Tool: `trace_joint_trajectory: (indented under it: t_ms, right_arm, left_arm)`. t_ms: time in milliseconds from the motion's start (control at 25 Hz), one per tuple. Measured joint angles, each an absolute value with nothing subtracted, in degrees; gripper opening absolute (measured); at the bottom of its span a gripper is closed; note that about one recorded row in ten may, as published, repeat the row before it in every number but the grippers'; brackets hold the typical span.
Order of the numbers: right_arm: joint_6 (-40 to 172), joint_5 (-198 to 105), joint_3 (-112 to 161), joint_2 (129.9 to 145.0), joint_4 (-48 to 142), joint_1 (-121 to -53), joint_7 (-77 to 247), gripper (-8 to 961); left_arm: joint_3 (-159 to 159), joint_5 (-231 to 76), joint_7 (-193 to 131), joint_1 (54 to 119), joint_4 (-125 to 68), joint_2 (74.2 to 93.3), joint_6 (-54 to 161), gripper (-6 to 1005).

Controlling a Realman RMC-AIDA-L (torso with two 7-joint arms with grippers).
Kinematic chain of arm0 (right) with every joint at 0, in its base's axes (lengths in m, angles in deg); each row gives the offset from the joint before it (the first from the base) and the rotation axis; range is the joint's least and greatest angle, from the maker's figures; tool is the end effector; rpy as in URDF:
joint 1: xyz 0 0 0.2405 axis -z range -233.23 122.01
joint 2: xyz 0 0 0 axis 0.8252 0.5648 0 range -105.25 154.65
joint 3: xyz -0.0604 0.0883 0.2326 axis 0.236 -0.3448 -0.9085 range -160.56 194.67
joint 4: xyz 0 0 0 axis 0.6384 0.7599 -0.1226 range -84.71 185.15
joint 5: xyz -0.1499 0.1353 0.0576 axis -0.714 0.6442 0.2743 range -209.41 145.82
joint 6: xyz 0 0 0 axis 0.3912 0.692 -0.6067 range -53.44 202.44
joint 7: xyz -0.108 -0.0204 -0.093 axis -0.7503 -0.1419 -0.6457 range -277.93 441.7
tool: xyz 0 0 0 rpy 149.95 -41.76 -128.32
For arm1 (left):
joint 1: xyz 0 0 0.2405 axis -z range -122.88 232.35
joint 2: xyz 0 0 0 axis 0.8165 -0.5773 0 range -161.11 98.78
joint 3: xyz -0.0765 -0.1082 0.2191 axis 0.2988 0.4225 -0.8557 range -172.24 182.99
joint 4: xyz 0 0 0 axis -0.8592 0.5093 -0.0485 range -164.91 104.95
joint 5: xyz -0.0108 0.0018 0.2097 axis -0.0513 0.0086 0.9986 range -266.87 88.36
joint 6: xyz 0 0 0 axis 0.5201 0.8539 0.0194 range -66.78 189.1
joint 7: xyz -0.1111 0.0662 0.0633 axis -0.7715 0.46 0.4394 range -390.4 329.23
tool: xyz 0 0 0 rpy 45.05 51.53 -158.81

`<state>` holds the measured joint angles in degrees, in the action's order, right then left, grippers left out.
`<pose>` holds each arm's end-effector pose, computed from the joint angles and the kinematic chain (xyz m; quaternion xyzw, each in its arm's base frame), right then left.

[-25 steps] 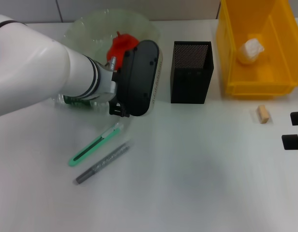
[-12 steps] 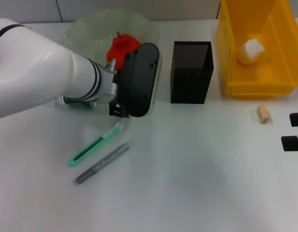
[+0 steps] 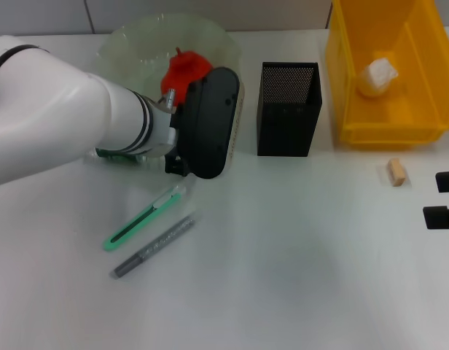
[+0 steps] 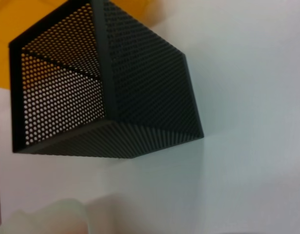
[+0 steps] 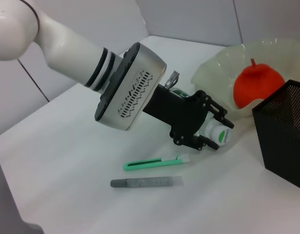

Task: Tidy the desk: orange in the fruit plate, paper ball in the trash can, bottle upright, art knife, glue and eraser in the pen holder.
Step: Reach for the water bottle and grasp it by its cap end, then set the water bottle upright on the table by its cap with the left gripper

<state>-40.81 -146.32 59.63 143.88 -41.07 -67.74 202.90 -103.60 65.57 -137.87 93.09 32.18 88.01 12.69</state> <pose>0.2366 0.2436 0.1172 -0.9328 0.3184 0.1214 0.1177 -0.1651 0.3824 -0.0975 -0.9114 0.2462 0.2623 0.1999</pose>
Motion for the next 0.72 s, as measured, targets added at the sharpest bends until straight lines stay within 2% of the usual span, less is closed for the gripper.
trace_joint_trajectory:
  t_ms: [160, 360, 560, 640, 720]
  right_arm:
    - [-40.81, -146.32, 59.68, 143.88, -40.91, -67.71, 202.91, 756]
    - [-40.81, -146.32, 59.59, 143.88, -40.64, -67.64, 202.91, 756]
    - [-40.84, -146.31, 59.51, 143.88, -40.57, -67.65, 202.91, 756]
    - [-40.86, -146.26, 59.55, 143.88, -40.56, -67.66, 202.91, 756]
    - [-40.92, -146.14, 59.59, 143.88, -40.56, -67.74, 202.91, 756]
  left_arm:
    - [-103.83, 65.81, -137.76, 92.98, 32.15, 88.01, 12.77, 546]
    - [-103.85, 66.01, -138.20, 92.48, 32.42, 88.01, 13.00, 444]
    - [-103.30, 66.08, -138.37, 88.00, 38.27, 87.83, 12.80, 444]
    - [-102.28, 66.75, -138.40, 82.79, 44.76, 87.62, 12.49, 444]
    - [-101.60, 67.34, -138.40, 80.40, 47.42, 87.58, 12.45, 443]
